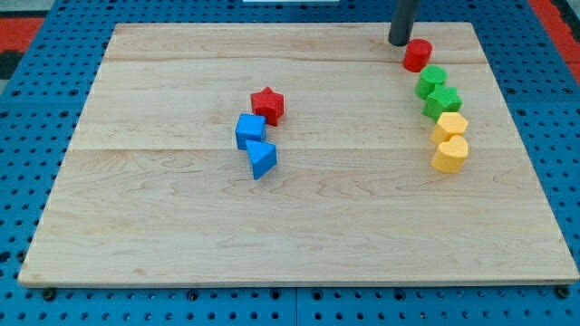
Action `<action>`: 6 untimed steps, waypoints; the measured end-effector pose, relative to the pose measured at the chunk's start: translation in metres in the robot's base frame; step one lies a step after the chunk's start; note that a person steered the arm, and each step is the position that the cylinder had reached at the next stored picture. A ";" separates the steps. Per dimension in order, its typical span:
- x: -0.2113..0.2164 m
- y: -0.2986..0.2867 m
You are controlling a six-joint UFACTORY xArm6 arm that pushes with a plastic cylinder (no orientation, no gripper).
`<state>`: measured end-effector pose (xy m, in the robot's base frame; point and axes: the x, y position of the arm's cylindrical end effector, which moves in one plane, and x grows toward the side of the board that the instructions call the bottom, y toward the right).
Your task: Move your arm at the red star
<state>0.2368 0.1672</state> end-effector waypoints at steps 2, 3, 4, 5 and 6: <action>0.011 0.018; 0.013 0.024; -0.009 -0.028; -0.023 -0.126; 0.031 -0.200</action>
